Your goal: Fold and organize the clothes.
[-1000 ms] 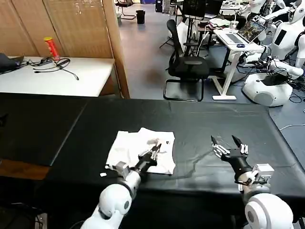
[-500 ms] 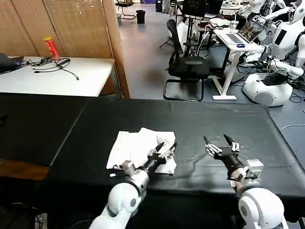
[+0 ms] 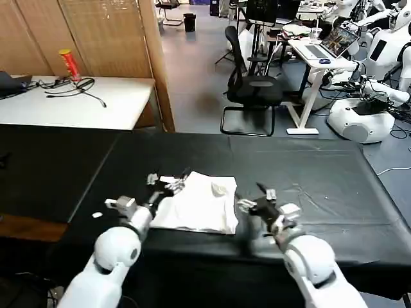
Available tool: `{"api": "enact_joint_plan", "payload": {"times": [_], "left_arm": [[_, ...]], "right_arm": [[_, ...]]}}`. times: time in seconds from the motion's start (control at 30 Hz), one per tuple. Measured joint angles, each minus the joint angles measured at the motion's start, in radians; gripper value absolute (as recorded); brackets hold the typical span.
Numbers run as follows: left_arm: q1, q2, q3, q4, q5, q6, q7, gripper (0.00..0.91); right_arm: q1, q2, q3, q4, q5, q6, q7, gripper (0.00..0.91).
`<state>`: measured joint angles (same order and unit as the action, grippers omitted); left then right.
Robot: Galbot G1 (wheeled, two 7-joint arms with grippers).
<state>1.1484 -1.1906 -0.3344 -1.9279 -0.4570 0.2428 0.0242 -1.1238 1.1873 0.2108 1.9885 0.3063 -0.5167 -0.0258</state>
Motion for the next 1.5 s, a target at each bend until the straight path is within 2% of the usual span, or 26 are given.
{"api": "enact_joint_plan", "payload": {"times": [0.17, 0.37, 0.57, 0.7, 0.87, 1.13, 1.37, 1.43, 1.47, 1.5], "left_arm": [[0.032, 0.005, -0.021, -0.007, 0.035, -0.008, 0.000, 0.878], [0.057, 0.017, -0.046, 0.002, 0.032, -0.010, 0.000, 0.878], [0.074, 0.008, -0.074, 0.036, 0.020, -0.029, 0.008, 0.878], [0.081, -0.002, -0.096, 0.066, -0.009, -0.040, 0.022, 0.878], [0.098, -0.007, -0.122, 0.098, -0.095, -0.029, 0.039, 0.878], [0.114, -0.025, -0.147, 0.124, -0.275, 0.004, 0.050, 0.878], [0.115, -0.035, -0.152, 0.163, -0.351, 0.027, 0.051, 0.878], [0.113, -0.038, -0.152, 0.173, -0.377, 0.035, 0.048, 0.839], [0.111, -0.041, -0.153, 0.178, -0.392, 0.042, 0.044, 0.751], [0.109, -0.042, -0.155, 0.180, -0.408, 0.047, 0.043, 0.546]], "right_arm": [[0.070, 0.029, -0.081, -0.090, -0.075, 0.029, 0.014, 0.878], [0.083, 0.083, -0.073, -0.193, -0.139, 0.086, 0.068, 0.878], [0.066, 0.146, -0.013, -0.217, -0.128, 0.101, 0.171, 0.878], [0.047, 0.165, 0.030, -0.199, -0.117, 0.079, 0.183, 0.878], [0.002, 0.158, 0.083, -0.123, -0.084, 0.057, 0.157, 0.878], [-0.052, 0.130, 0.114, -0.011, -0.078, 0.058, 0.136, 0.878], [-0.073, 0.127, 0.122, 0.037, -0.078, 0.059, 0.132, 0.878], [-0.075, 0.126, 0.125, 0.044, -0.077, 0.059, 0.131, 0.878], [-0.077, 0.125, 0.127, 0.047, -0.076, 0.059, 0.130, 0.878], [-0.078, 0.125, 0.129, 0.049, -0.076, 0.059, 0.130, 0.878]]}}
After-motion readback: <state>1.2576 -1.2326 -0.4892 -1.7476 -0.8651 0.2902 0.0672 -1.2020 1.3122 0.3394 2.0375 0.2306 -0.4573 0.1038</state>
